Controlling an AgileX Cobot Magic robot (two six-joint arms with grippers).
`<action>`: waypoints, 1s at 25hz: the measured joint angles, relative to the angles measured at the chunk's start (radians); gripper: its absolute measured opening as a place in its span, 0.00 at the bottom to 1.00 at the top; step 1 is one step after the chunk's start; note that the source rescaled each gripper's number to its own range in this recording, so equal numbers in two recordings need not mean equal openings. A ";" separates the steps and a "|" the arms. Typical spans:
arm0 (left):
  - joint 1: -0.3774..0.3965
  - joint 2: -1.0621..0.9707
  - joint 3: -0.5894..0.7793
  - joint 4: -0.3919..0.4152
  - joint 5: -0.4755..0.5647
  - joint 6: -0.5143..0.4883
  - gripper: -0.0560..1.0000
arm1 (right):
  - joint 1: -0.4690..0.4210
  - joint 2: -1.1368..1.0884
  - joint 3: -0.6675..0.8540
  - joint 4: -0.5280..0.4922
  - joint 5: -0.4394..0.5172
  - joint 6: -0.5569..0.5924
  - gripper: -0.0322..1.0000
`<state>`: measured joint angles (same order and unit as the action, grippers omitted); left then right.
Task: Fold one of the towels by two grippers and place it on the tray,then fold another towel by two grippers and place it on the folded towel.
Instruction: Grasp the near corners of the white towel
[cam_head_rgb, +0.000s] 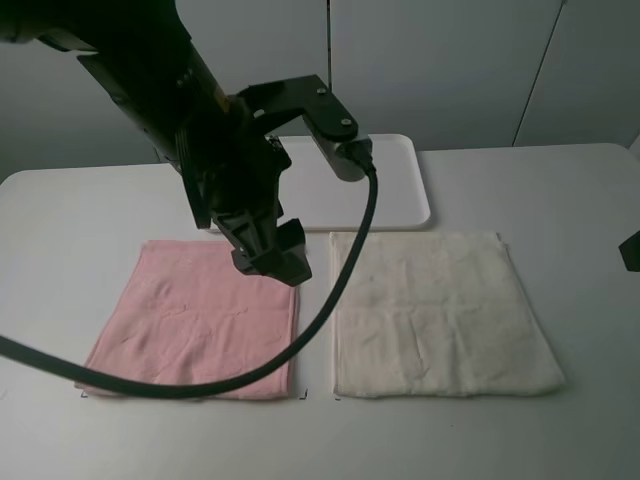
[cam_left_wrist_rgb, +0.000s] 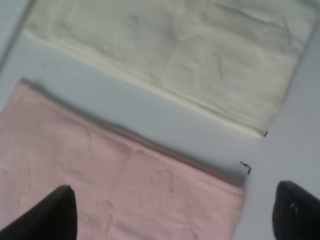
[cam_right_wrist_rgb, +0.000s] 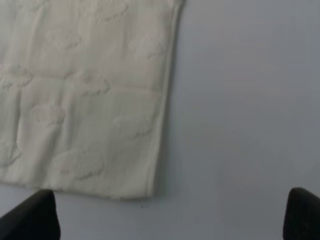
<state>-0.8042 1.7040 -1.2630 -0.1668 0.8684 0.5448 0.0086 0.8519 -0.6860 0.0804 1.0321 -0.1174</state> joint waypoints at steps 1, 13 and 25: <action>-0.032 0.029 -0.026 0.021 0.010 0.002 1.00 | 0.000 0.000 -0.007 0.000 0.010 0.000 0.97; -0.230 0.367 -0.166 0.103 0.102 0.028 1.00 | 0.000 0.000 -0.025 0.011 0.058 -0.035 0.97; -0.244 0.461 -0.166 0.109 0.061 0.030 1.00 | 0.000 0.127 -0.025 0.013 0.109 -0.267 0.97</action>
<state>-1.0486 2.1649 -1.4289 -0.0576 0.9298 0.5752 0.0086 0.9791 -0.7108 0.0933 1.1407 -0.3846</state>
